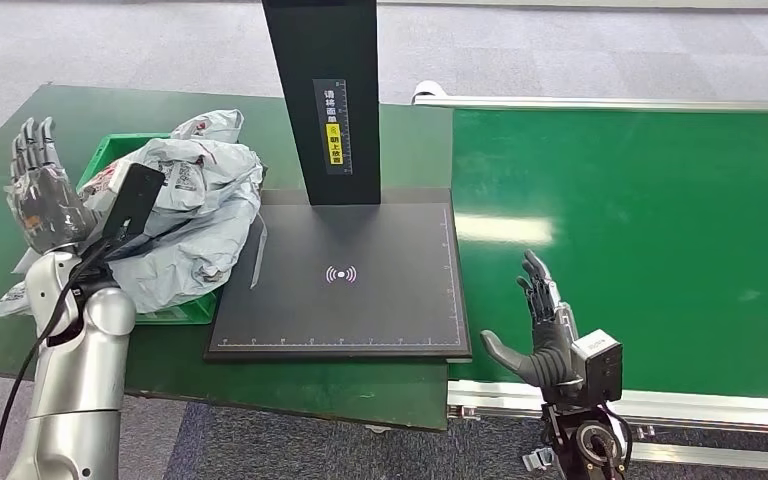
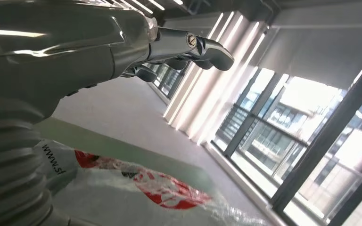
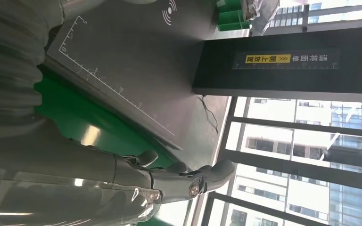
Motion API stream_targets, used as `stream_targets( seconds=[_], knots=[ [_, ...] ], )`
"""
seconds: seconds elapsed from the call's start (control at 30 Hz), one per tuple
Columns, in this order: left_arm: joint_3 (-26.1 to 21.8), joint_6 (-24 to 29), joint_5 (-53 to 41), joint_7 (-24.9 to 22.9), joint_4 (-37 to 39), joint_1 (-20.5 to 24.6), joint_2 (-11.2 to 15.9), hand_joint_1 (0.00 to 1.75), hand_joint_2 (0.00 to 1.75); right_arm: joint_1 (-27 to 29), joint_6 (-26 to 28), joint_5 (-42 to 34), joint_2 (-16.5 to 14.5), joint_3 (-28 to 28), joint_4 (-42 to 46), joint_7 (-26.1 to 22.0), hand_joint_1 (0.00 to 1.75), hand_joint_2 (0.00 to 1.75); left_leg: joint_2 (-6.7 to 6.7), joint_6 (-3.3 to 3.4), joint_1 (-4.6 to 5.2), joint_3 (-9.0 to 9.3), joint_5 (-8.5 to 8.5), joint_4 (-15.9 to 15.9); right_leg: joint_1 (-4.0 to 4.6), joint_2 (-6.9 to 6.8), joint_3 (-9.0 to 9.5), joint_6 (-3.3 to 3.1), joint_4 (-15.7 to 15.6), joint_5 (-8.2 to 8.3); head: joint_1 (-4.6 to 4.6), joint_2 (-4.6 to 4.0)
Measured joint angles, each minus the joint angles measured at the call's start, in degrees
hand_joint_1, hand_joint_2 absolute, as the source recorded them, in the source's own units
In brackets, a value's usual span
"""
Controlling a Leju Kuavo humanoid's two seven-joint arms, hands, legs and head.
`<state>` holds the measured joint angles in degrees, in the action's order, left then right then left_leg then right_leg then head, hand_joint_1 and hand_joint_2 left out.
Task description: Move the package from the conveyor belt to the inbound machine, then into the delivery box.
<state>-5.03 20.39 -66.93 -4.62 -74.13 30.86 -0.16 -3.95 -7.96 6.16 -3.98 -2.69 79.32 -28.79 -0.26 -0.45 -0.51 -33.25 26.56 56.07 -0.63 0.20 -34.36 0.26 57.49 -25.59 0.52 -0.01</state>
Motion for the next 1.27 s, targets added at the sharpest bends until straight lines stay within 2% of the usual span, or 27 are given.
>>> stream_targets(
  seconds=[0.07, 0.13, 0.2, 0.3, 0.4, 0.43, 0.5, 0.6, 0.73, 0.83, 1.03, 1.1, 1.23, 1.27],
  knots=[
    [-0.22, 6.67, 3.64, 3.38, -0.50, -0.28, -0.14, 0.00, 0.00, 0.09, 0.00, -0.01, -0.09, 0.00, 0.00, -0.02, 0.00, 1.75, 0.01, 0.00, 0.00, -0.01, 0.01, 0.00, 0.00, 0.00, -0.01, 0.00, 0.00, 0.00, 0.01, 0.01],
    [-0.76, 13.89, 9.11, 8.82, -2.21, -0.81, -0.44, 0.00, 0.00, 0.25, 0.00, -0.04, -0.15, 0.00, 0.00, -0.09, 0.00, 1.75, 0.01, -0.01, 0.00, -0.02, 0.03, 0.00, 0.00, 0.00, -0.01, 0.01, 0.00, -0.02, 0.00, 0.01],
    [-1.59, 17.38, 13.02, 13.82, -4.42, -1.36, -0.90, 0.00, 0.00, 0.36, 0.00, -0.12, -0.22, -0.02, -0.01, -0.24, 0.00, 1.75, -0.01, -0.01, 0.00, -0.02, 0.05, -0.01, 0.00, -0.01, 0.00, 0.03, 0.00, -0.05, 0.00, 0.00],
    [-4.32, 17.85, 17.24, 24.42, -7.74, -2.03, -2.98, 0.00, 0.00, 0.30, 0.11, -0.27, -0.39, -0.21, -0.10, -0.80, 0.00, 1.75, -0.04, 0.00, 0.00, -0.03, 0.06, -0.01, 0.00, -0.03, 0.03, 0.04, 0.00, -0.08, -0.01, 0.01],
    [-9.18, 17.86, 22.65, 37.67, -11.21, -2.12, -6.87, 0.00, 0.00, 0.14, 0.43, -0.50, -0.53, -0.72, -0.48, -1.30, 0.00, 1.75, -0.04, 0.00, 0.00, 0.00, 0.06, -0.01, -0.01, -0.02, 0.07, 0.04, 0.00, -0.07, -0.02, 0.01],
    [-10.75, 17.86, 24.07, 40.60, -12.17, -2.12, -8.07, 0.00, 0.00, 0.08, 0.51, -0.55, -0.58, -0.91, -0.63, -1.39, 0.00, 1.75, -0.03, 0.00, 0.01, 0.01, 0.06, -0.01, -0.01, -0.02, 0.07, 0.04, 0.00, -0.07, -0.02, 0.01],
    [-13.13, 17.86, 25.95, 43.44, -13.86, -2.25, -9.92, 0.00, 0.00, -0.09, 0.58, -0.61, -0.67, -1.19, -0.91, -1.54, 0.00, 1.75, -0.05, 0.00, 0.01, 0.02, 0.06, -0.01, -0.02, -0.03, 0.09, 0.04, 0.00, -0.07, -0.01, 0.01],
    [-14.67, 17.86, 29.45, 44.31, -17.88, -3.42, -11.63, 0.00, 0.00, -0.42, 0.77, -0.86, -0.70, -1.50, -1.33, -1.80, 0.00, 1.75, -0.04, 0.00, 0.00, 0.03, 0.06, -0.01, -0.01, -0.02, 0.09, 0.04, 0.00, -0.06, 0.01, 0.01],
    [-14.25, 17.85, 33.21, 44.54, -23.76, -5.90, -13.16, 0.00, 1.75, -0.56, 1.21, -1.30, -0.69, -1.64, -1.63, -2.01, 0.00, 1.75, -0.05, 0.00, 0.00, 0.04, 0.07, -0.01, 0.00, -0.03, 0.07, 0.05, -0.01, -0.09, -0.01, 0.01],
    [-11.07, 16.99, 37.03, 43.59, -25.19, -7.82, -13.28, 0.00, 1.75, -0.53, 1.64, -1.88, -0.63, -1.64, -1.63, -2.03, 0.00, 1.75, -0.06, 0.00, 0.00, 0.04, 0.07, -0.01, -0.01, -0.04, 0.07, 0.06, -0.02, -0.10, -0.01, 0.01],
    [1.66, 16.11, 42.56, 38.29, -25.75, -10.46, -11.04, 0.00, 1.75, -0.48, 1.57, -2.76, -0.13, -1.62, -1.60, -2.01, 0.00, 1.75, -0.06, 0.01, 0.02, 0.08, 0.07, 0.00, -0.04, -0.03, 0.13, 0.07, -0.02, -0.08, -0.01, 0.00],
    [4.76, 10.20, 47.82, 36.21, -25.81, -10.86, -10.07, 0.00, 1.75, -0.55, 1.27, -2.98, 0.05, -1.61, -1.60, -2.01, 0.00, 1.75, -0.06, 0.01, 0.02, 0.10, 0.07, 0.00, -0.04, -0.05, 0.12, 0.07, -0.02, -0.08, 0.00, 0.01],
    [12.17, -8.93, 58.38, 33.58, -24.91, -12.00, -8.67, 0.00, 1.75, -2.05, 0.12, -3.87, 0.43, -1.60, -1.80, -2.01, 0.00, 1.75, -0.05, 0.01, 0.02, 0.07, 0.08, 0.00, -0.04, -0.06, 0.12, 0.07, -0.02, -0.08, -0.01, 0.01],
    [13.19, -10.93, 59.31, 33.52, -24.66, -12.15, -8.55, 0.00, 1.75, -2.35, 0.01, -3.96, 0.44, -1.60, -1.86, -2.01, 0.00, 1.75, -0.03, 0.01, 0.02, 0.07, 0.08, 0.00, -0.04, -0.04, 0.12, 0.07, -0.02, -0.08, 0.00, 0.01]
  ],
)
